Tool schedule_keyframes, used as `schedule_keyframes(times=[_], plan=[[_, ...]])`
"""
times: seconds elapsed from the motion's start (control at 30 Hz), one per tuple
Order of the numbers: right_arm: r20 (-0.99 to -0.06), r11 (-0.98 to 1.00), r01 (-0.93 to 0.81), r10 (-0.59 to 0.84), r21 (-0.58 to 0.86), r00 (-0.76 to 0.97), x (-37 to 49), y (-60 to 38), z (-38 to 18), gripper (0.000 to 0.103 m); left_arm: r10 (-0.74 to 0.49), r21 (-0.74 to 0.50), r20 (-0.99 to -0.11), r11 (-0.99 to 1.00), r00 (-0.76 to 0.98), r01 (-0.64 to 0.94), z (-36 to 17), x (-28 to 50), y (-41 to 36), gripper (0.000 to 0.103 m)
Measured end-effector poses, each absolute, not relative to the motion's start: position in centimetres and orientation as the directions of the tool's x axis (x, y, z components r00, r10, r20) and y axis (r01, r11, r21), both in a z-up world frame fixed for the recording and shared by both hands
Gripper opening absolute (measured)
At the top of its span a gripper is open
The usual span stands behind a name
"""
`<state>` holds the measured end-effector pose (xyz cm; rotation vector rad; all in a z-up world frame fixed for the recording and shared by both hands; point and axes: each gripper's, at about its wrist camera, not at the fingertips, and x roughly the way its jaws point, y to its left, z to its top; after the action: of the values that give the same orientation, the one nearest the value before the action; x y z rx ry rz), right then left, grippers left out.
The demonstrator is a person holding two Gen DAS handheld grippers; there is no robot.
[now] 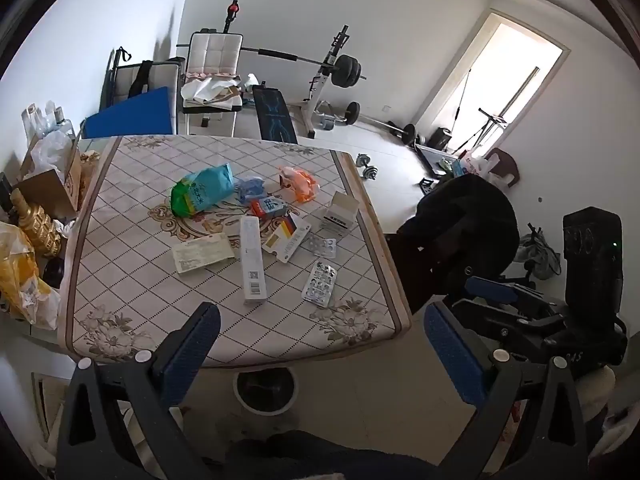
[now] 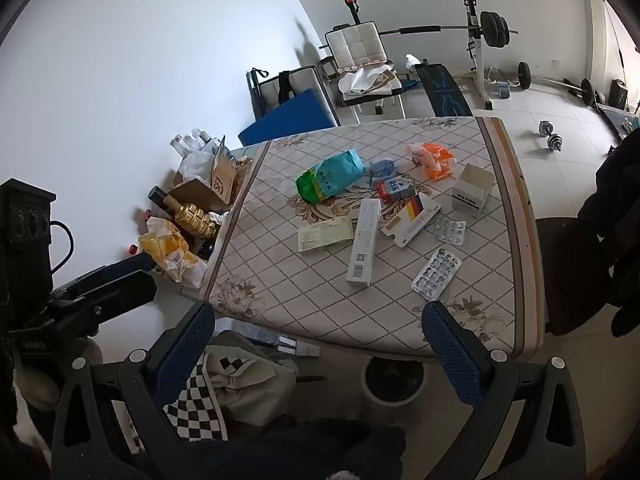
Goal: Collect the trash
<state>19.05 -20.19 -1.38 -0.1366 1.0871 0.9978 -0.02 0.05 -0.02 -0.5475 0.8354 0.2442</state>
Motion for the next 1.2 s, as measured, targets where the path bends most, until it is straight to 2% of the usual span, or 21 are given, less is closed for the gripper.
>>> schedule_keyframes(times=[0.4,1.2], plan=[[-0.77,0.566,-0.721,0.634,0.4,0.071,18.4,-20.0,-0.7,0.103,-0.06,-0.418,-0.74,0.821,0.67,-0.389,-0.7,-0.7,0.2,0.103],[-0.766,0.559,-0.73,0.639,0.393,0.076,18.0,-20.4,-0.9,0.103,-0.028,-0.365,-0.748,0.852,0.664,-0.375,0.2,-1.2,-0.4,0.103]])
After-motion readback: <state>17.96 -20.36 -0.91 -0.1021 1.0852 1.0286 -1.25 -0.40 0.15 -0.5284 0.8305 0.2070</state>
